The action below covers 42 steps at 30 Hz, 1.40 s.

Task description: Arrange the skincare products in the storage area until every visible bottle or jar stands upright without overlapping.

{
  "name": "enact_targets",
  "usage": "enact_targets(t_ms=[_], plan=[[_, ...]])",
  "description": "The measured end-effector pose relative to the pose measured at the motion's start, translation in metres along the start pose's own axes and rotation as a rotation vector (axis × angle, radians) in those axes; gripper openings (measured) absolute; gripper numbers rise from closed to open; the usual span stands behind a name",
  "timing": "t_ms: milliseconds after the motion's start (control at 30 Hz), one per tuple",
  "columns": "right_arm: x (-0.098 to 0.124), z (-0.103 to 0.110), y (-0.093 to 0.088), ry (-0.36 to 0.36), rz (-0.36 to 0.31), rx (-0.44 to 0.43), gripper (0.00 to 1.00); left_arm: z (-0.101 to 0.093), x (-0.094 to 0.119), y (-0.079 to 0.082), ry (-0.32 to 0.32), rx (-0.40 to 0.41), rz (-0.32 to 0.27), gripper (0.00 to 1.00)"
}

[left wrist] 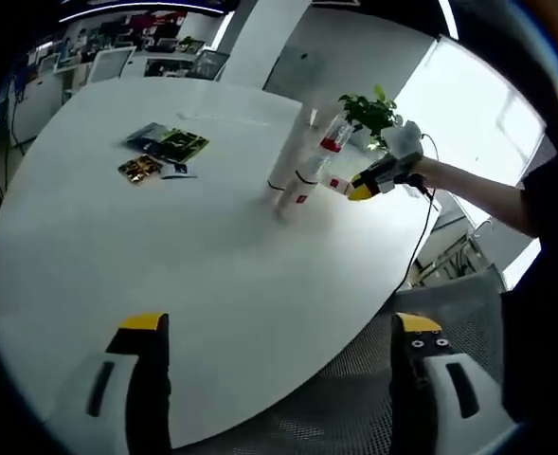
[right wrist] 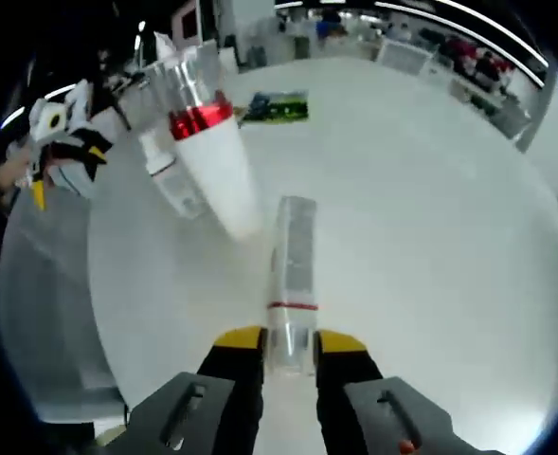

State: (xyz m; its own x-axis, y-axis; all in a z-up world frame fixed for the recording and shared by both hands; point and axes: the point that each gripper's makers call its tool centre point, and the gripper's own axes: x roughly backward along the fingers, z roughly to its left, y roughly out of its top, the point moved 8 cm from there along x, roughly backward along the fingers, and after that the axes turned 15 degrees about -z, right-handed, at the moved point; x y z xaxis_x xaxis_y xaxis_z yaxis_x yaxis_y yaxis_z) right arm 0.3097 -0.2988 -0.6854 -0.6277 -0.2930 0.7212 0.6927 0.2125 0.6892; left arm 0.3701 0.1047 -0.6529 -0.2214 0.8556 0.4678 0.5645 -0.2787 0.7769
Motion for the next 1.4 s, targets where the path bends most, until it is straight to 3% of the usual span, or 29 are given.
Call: enact_targets(t_ms=[267,633,867,1233,1400], plan=[[0.024,0.021,-0.012,0.009,0.061,0.12,0.11,-0.007,-0.002,0.002,-0.035,-0.028,0.0,0.92],[0.039,0.049,-0.001,0.052,0.088,0.301,0.11,-0.02,-0.002,0.007,-0.074,-0.078,-0.006,0.9],[0.044,0.076,0.01,0.11,0.113,0.472,0.11,-0.034,-0.002,0.016,-0.112,-0.14,-0.028,0.89],[0.065,0.125,0.052,0.176,0.071,0.658,0.11,-0.066,-0.005,0.031,-0.209,-0.26,-0.075,0.84],[0.079,0.152,0.073,0.226,0.083,0.805,0.11,-0.085,-0.007,0.042,-0.263,-0.32,-0.106,0.82]])
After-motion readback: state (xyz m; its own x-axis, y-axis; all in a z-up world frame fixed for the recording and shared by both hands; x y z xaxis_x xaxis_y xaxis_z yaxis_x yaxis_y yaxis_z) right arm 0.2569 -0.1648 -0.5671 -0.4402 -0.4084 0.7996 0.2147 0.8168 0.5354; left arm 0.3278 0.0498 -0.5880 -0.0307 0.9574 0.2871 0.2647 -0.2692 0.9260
